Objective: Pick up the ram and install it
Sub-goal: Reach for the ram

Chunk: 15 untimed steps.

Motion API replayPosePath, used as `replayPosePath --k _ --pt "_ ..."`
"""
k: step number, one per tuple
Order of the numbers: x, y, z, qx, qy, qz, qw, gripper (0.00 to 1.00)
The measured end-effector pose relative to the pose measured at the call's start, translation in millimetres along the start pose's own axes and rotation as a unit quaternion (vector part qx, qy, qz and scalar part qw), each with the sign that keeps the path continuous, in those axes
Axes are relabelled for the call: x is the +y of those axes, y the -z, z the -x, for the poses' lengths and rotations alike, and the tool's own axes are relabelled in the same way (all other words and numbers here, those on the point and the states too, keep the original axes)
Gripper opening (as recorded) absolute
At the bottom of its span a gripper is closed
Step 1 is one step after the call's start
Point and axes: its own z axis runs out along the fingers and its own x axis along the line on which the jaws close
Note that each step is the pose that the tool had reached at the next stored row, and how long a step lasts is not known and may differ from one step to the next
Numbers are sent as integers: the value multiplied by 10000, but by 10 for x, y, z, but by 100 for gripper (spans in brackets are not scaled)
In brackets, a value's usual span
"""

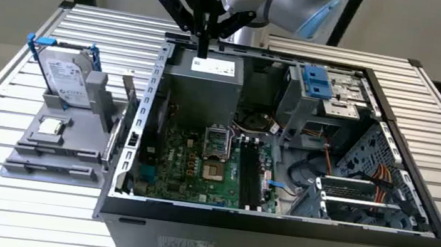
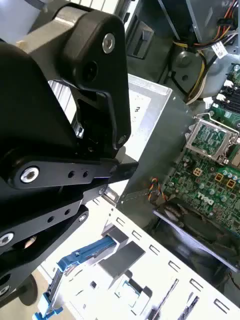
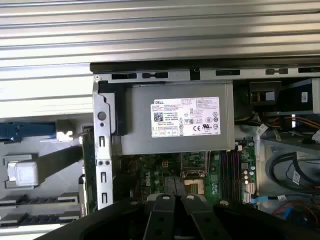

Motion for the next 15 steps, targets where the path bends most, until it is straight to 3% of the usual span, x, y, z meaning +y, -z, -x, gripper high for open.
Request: replayPosePath --k 15 --pt "0 0 0 0 0 0 10000 0"
